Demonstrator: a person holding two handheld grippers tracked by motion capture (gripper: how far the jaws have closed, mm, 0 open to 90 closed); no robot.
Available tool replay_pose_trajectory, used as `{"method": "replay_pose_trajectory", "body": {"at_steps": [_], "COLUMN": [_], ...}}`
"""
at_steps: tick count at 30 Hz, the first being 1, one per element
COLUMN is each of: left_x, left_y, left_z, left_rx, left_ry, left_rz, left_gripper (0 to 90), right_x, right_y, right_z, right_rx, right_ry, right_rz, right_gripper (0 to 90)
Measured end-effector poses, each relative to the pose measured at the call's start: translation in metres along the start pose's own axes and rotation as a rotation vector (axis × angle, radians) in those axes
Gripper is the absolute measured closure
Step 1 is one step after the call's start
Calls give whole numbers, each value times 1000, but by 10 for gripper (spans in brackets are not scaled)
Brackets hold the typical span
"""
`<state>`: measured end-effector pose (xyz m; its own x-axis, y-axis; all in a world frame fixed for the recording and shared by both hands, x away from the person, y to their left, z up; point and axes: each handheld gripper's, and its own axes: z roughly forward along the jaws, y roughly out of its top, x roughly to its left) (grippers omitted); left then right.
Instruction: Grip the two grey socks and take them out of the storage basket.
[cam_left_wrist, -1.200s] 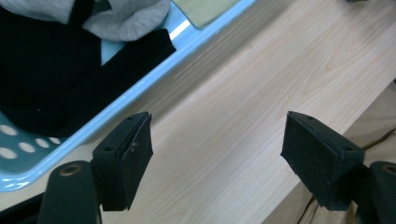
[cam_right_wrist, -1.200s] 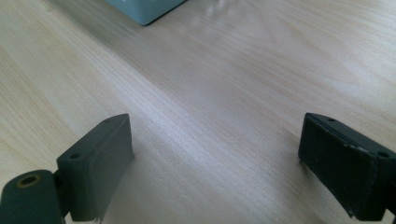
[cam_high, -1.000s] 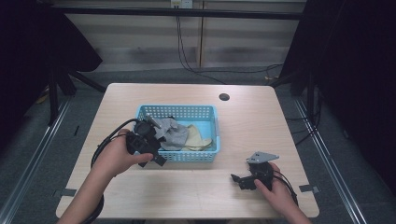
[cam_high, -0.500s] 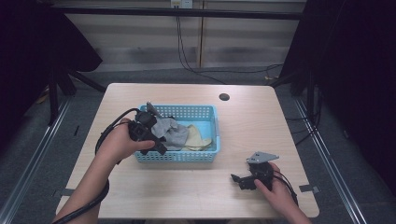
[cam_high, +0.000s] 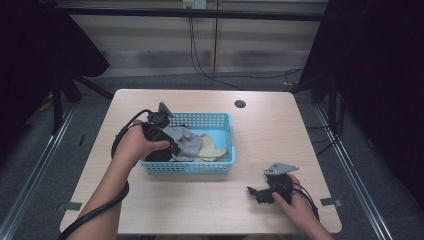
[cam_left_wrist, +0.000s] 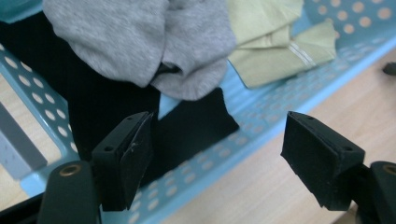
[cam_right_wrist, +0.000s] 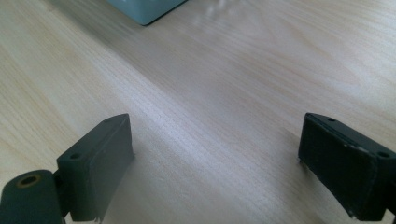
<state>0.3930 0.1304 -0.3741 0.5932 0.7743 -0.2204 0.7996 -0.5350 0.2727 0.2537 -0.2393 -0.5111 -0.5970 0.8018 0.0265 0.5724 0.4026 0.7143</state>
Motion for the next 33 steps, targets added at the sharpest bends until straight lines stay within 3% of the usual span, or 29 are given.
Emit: {"method": "replay_pose_trajectory", "body": {"at_steps": [7, 21, 33], "left_x": [4, 15, 13], "left_y": [12, 15, 20], "left_z": [13, 47, 65], "left_rx": [-10, -14, 9], "left_ry": [28, 10, 42], "left_rz": [-31, -111, -102], "left_gripper": [238, 320, 390], "right_x": [0, 0, 0], "right_y": [0, 0, 0], "right_z": [0, 0, 0], "right_rx": [0, 0, 0], "right_ry": [0, 2, 0], "right_rz": [0, 2, -1], "right_gripper": [94, 94, 93]}}
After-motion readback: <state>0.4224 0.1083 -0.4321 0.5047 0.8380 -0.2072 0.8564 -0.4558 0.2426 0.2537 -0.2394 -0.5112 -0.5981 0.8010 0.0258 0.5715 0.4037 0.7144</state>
